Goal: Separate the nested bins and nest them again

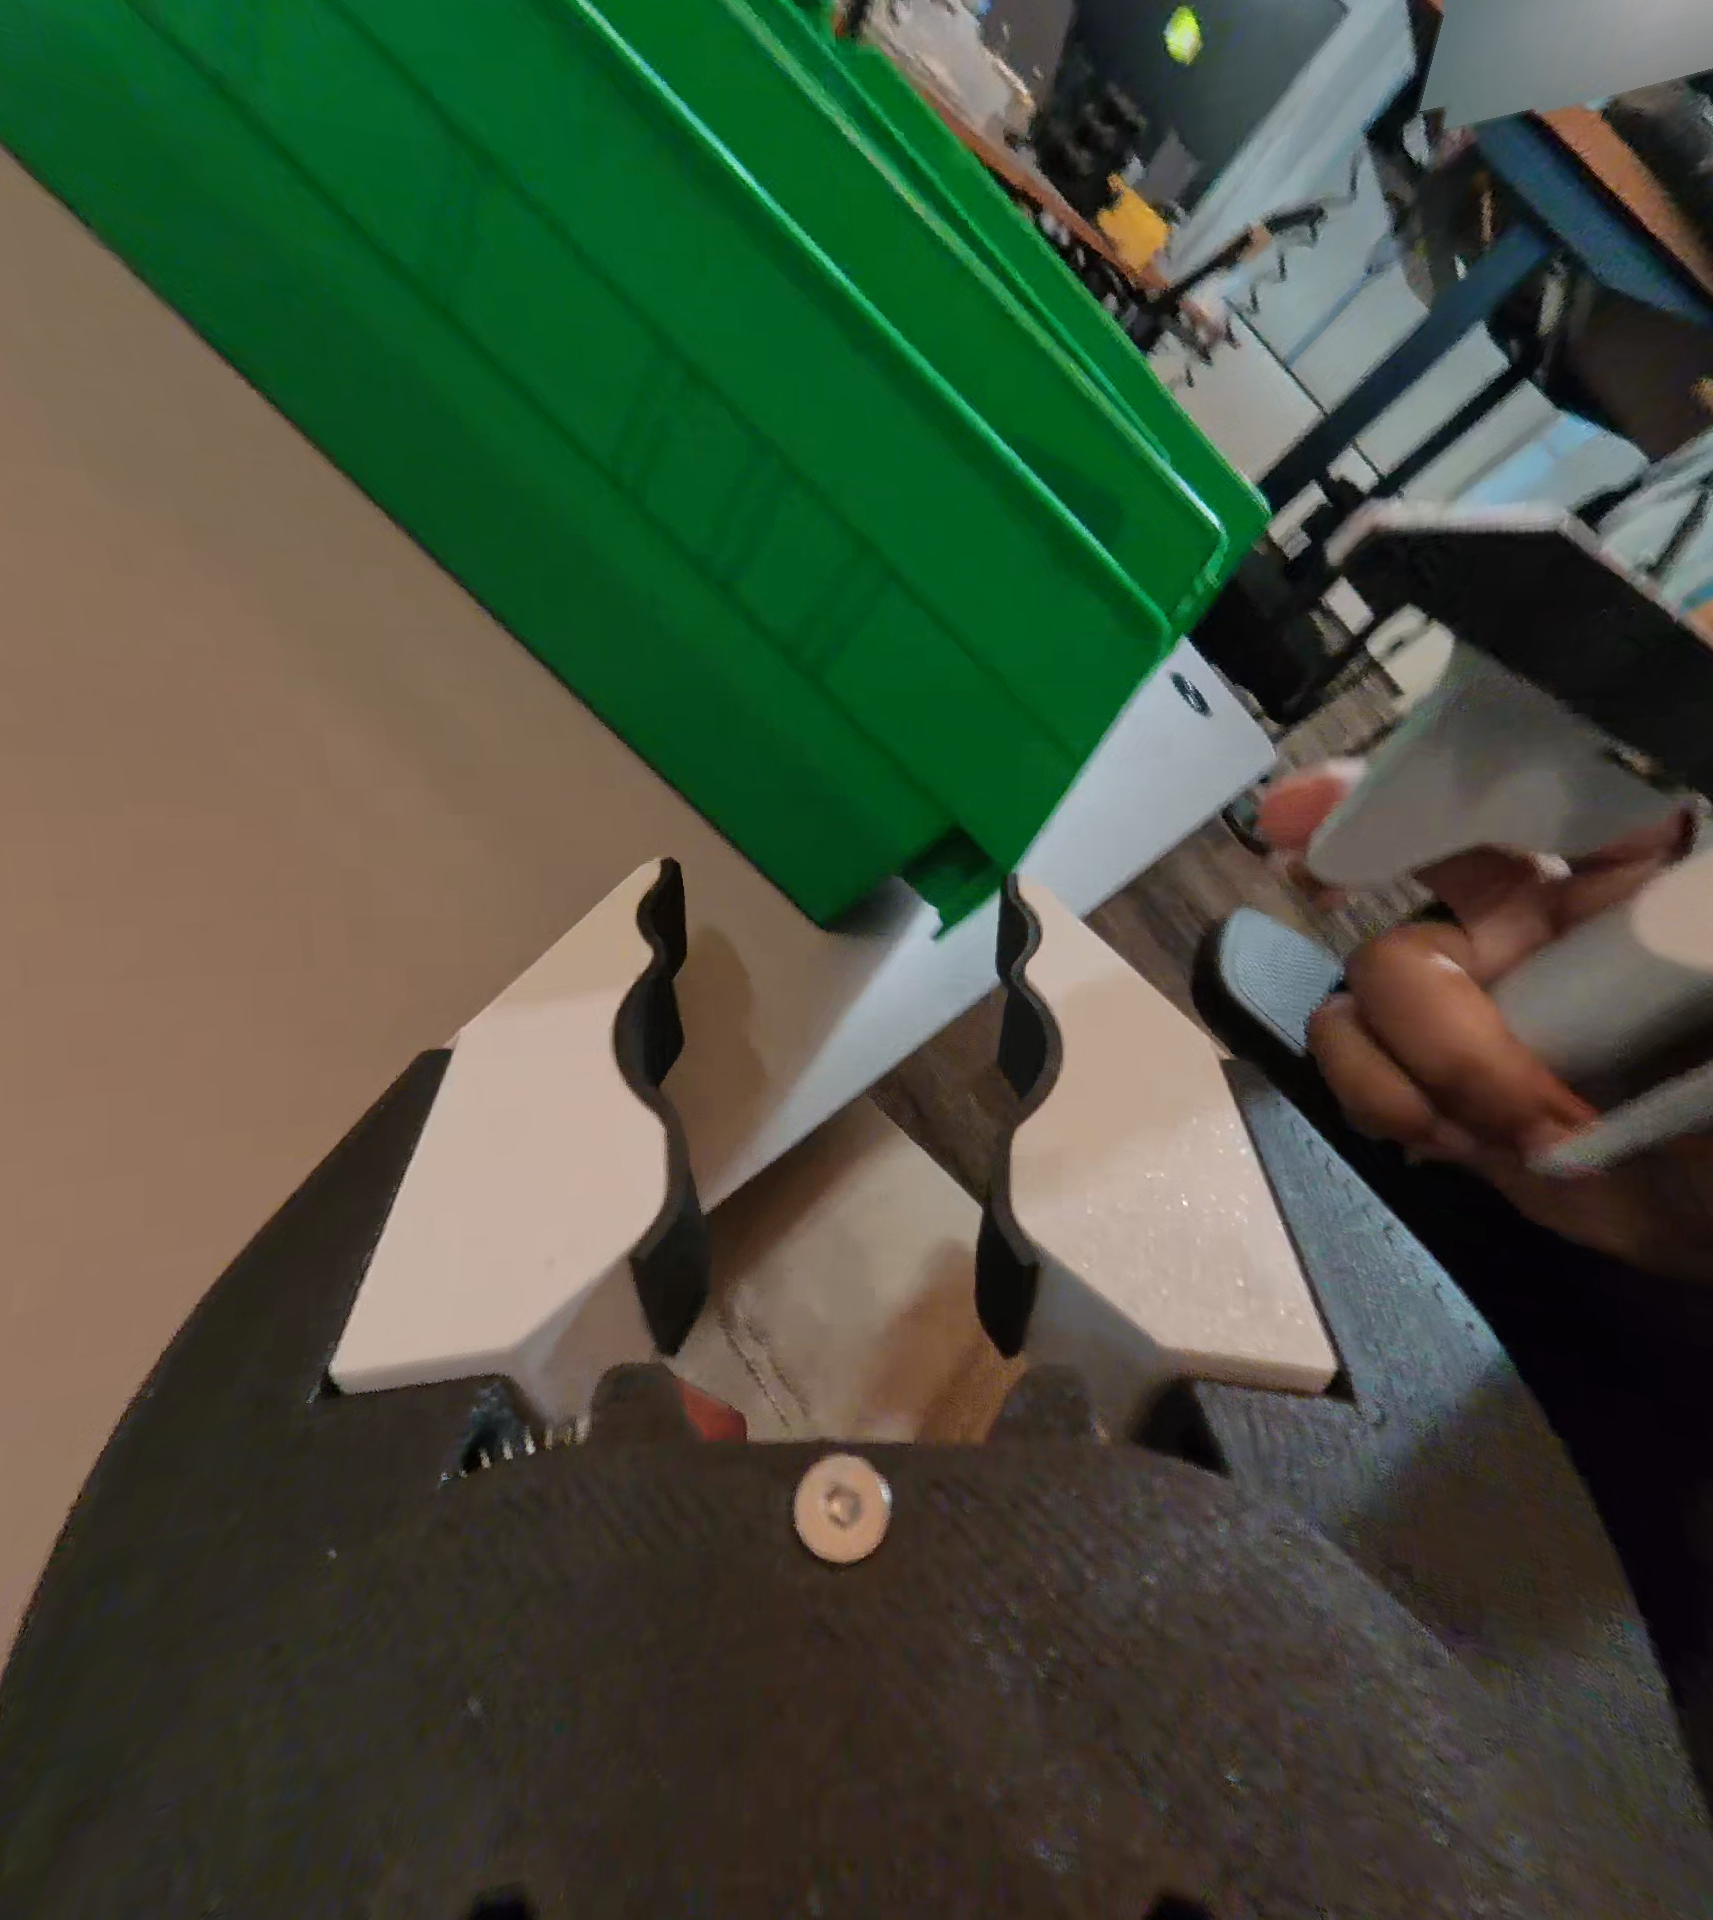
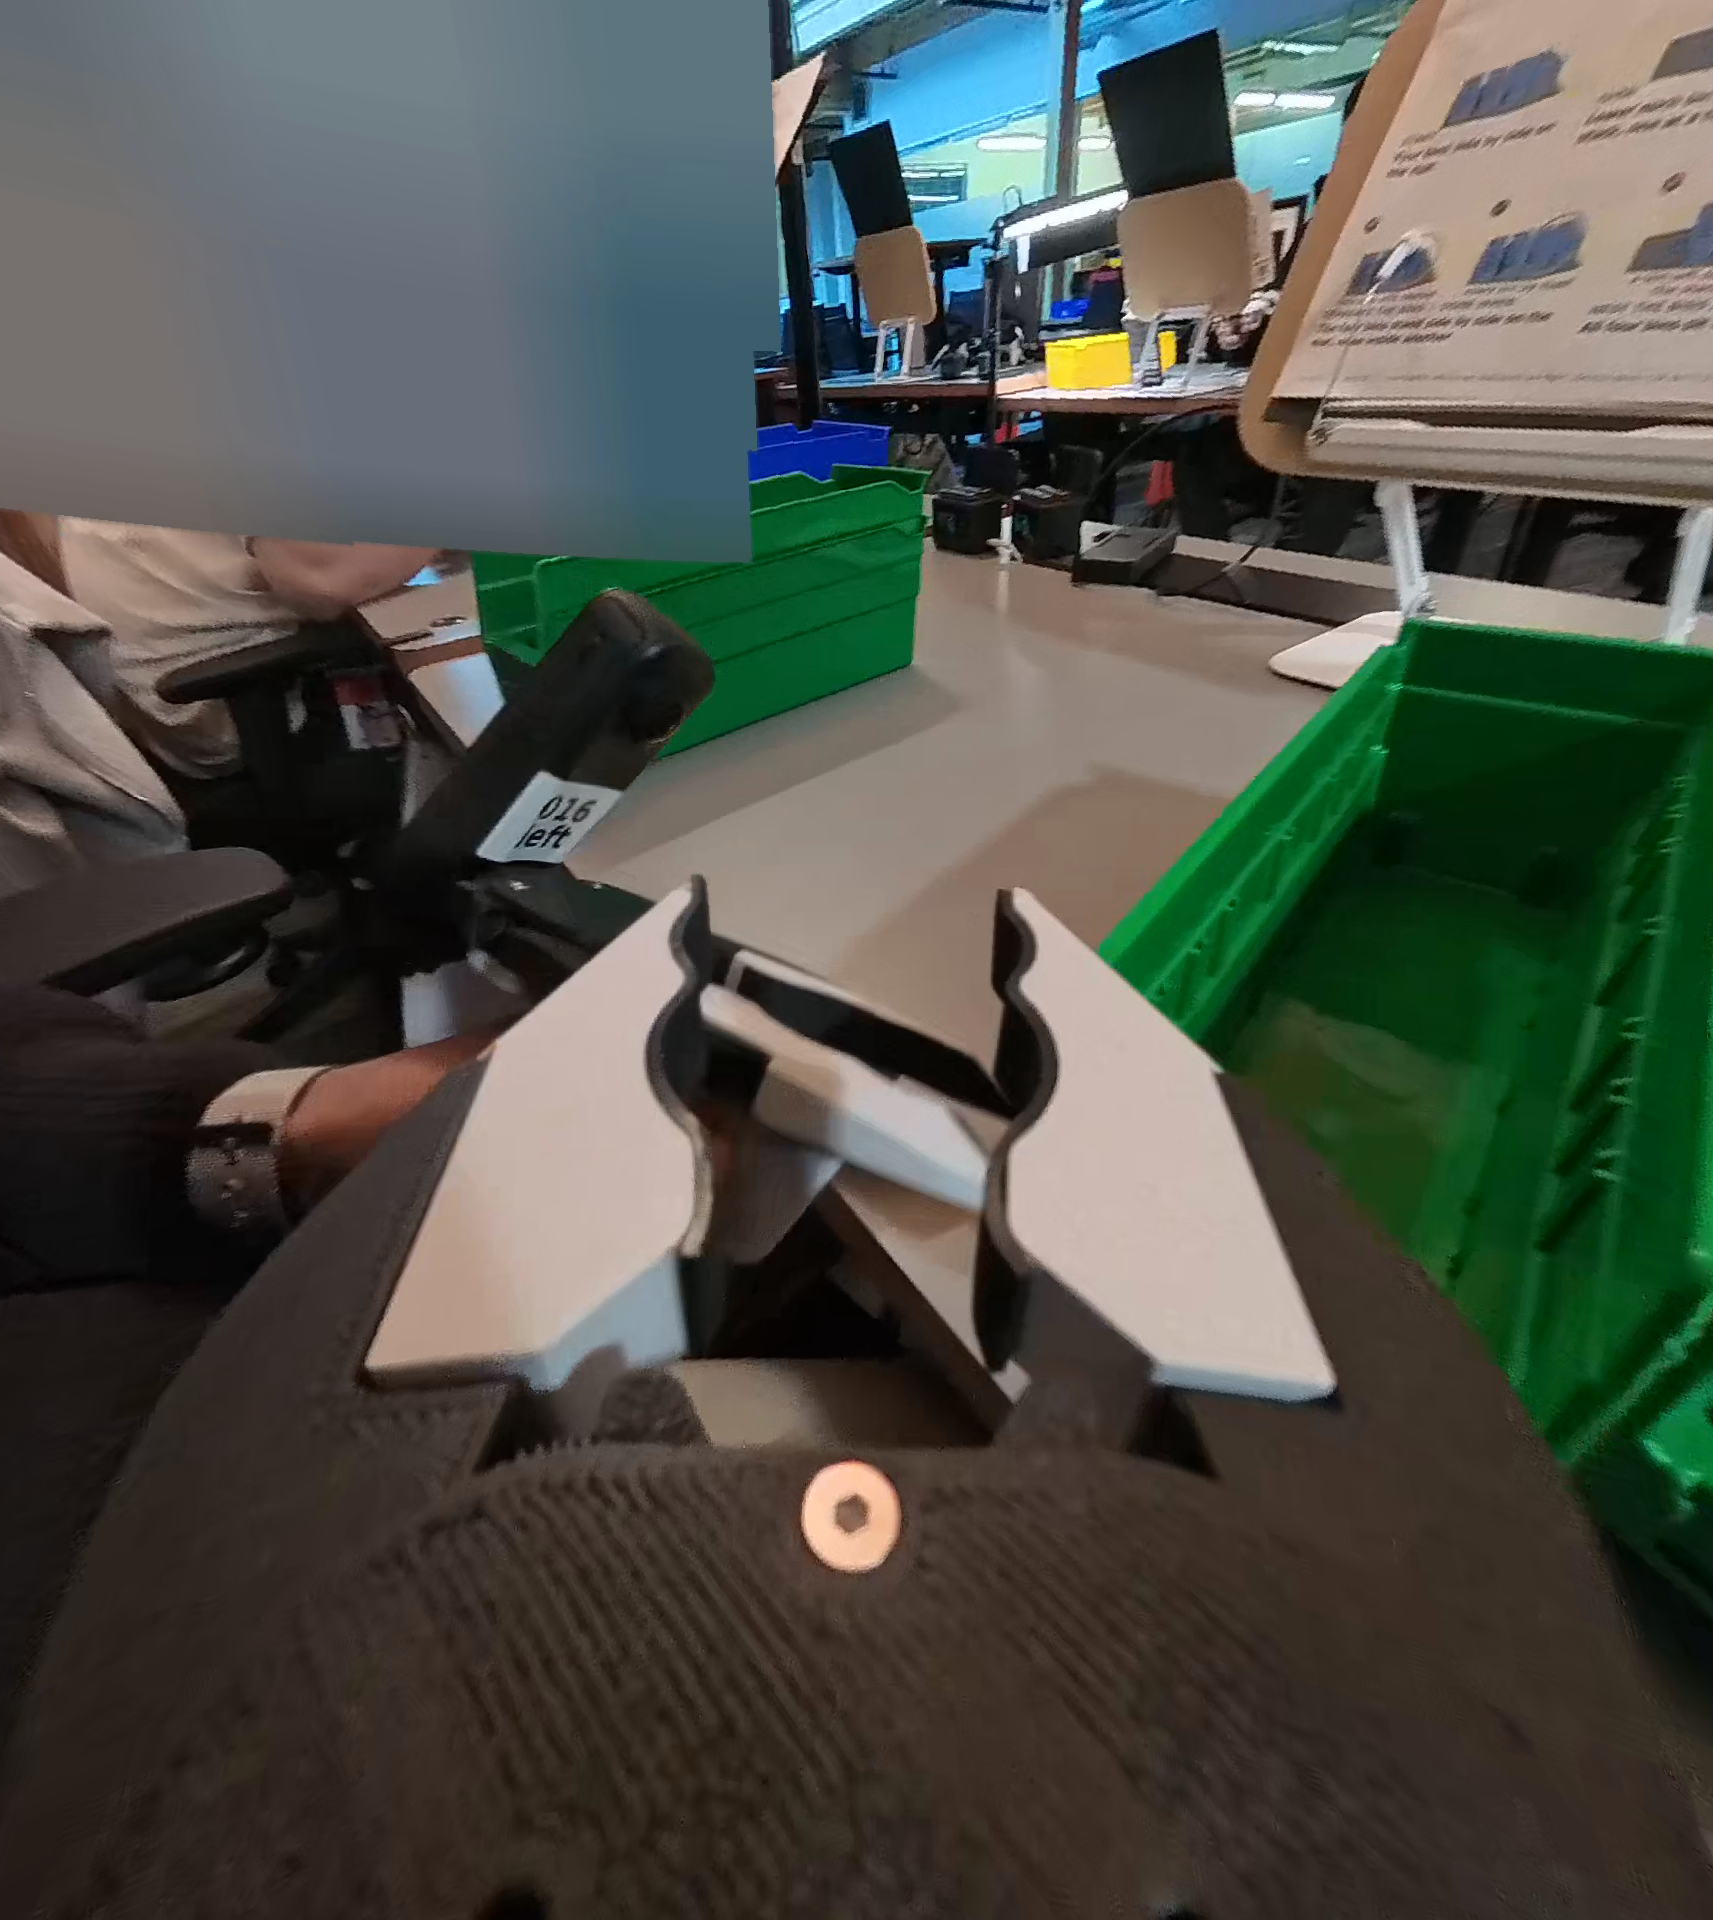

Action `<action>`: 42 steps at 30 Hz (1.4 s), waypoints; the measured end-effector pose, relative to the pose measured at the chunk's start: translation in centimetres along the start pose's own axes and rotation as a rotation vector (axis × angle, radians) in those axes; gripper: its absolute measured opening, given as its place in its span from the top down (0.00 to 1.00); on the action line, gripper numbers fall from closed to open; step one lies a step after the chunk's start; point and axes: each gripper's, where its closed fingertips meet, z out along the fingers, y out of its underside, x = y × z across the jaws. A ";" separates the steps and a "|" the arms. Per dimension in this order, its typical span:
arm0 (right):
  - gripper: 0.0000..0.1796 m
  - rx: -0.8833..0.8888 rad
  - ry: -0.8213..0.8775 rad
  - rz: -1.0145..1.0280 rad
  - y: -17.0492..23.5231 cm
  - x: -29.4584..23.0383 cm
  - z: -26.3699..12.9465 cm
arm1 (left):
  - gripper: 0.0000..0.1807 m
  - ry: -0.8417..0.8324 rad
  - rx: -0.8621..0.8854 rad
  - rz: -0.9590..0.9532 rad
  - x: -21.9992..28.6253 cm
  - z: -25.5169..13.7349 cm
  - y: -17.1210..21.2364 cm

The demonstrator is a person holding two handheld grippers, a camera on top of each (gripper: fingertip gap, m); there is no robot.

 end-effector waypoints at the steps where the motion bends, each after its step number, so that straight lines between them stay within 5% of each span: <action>1: 0.71 0.003 0.015 -0.017 0.0 0.3 0.0 | 0.66 0.025 -0.021 0.018 0.7 0.4 0.5; 8: 0.71 -0.035 0.039 -0.046 1.2 0.8 0.4 | 0.68 -0.124 -0.036 0.274 0.7 2.5 -0.6; 16: 0.71 -0.045 0.090 -0.064 1.2 2.4 0.0 | 0.87 -0.199 0.094 0.095 -3.0 0.5 -3.1; 21: 0.75 -0.043 0.468 -0.365 -0.7 8.9 -3.2 | 0.88 -0.149 0.088 0.075 -2.4 0.8 -2.4; 24: 0.73 -0.060 0.657 -0.360 -0.7 12.9 -5.7 | 0.89 -0.148 0.076 0.105 -2.3 1.0 -2.2; 27: 0.76 -0.135 0.630 -0.226 1.4 14.2 -5.4 | 0.90 -0.135 0.076 0.100 -2.2 1.1 -2.3; 29: 0.95 -0.159 0.630 -0.216 1.8 14.7 -5.3 | 0.90 -0.121 0.083 0.085 -2.2 1.0 -2.3; 35: 0.97 -0.276 0.666 -0.412 2.0 15.7 -6.3 | 0.89 -0.098 0.087 0.085 -2.0 1.0 -2.4; 42: 0.97 -0.286 0.631 -0.323 2.0 15.7 -7.2 | 0.85 -0.104 0.095 0.121 -1.6 0.9 -2.6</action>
